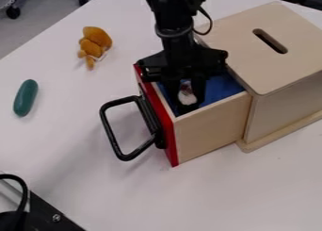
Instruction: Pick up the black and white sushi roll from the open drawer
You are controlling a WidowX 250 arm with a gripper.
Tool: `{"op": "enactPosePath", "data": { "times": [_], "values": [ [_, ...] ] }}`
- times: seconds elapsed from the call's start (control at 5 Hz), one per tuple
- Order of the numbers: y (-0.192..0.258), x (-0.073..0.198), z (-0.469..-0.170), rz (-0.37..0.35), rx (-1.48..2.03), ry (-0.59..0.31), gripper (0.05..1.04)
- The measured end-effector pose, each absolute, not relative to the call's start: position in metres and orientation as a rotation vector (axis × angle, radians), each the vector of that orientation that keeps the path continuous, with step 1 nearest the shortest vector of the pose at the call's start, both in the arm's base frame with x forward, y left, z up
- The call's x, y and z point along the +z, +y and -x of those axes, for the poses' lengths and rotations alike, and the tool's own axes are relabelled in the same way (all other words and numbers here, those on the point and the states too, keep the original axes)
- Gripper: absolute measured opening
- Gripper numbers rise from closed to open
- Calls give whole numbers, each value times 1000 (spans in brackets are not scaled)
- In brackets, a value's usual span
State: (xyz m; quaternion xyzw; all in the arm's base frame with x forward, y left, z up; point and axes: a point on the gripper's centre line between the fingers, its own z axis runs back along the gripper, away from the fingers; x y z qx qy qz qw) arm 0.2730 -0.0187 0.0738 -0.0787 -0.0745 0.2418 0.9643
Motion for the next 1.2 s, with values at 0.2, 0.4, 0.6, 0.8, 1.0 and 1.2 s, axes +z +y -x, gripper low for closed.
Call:
{"op": "enactPosePath", "data": {
  "times": [0.2,0.4,0.6,0.8,1.0,1.2],
  "values": [
    [-15,92,-272,168,501,-174,340],
    [-3,116,-275,190,534,-191,339],
    [13,130,-284,182,569,-229,339],
    [40,146,-298,168,638,-285,339],
    [73,155,-316,165,722,-324,339],
    [101,152,-325,139,784,-330,339]
  ]
}}
